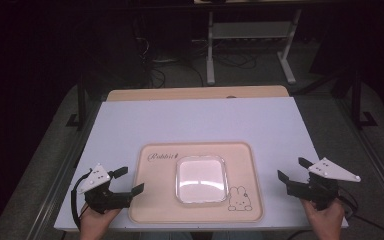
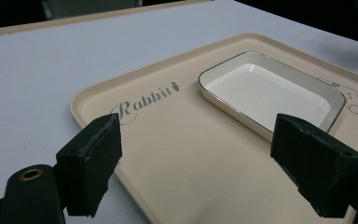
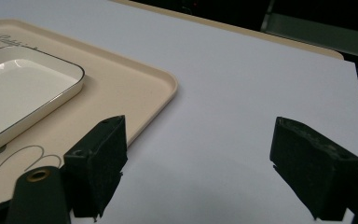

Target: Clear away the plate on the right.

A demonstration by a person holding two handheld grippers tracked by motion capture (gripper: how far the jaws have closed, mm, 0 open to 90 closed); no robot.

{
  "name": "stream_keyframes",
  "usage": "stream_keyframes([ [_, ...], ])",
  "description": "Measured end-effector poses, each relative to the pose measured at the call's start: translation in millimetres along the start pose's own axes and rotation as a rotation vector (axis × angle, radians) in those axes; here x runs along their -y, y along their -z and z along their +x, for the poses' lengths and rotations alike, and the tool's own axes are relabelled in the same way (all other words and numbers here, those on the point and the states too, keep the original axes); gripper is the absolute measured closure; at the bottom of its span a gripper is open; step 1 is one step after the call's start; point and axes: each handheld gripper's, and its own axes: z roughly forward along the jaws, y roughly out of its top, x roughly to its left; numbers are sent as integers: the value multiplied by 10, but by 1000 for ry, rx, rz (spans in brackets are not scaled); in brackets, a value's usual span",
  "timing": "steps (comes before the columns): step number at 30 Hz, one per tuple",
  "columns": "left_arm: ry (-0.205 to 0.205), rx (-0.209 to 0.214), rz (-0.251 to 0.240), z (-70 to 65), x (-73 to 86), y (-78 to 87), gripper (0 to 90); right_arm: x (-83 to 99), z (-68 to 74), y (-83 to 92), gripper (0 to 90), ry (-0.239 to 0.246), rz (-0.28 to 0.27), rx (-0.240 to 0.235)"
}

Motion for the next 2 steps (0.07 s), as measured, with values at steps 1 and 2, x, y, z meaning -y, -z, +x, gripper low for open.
stream_keyframes([
  [1,-1,-1,1,1,0,2,164,1,2,-1,175,0,2,0],
  [2,-1,-1,1,3,0,3,164,1,1,-3,173,4,5,0],
])
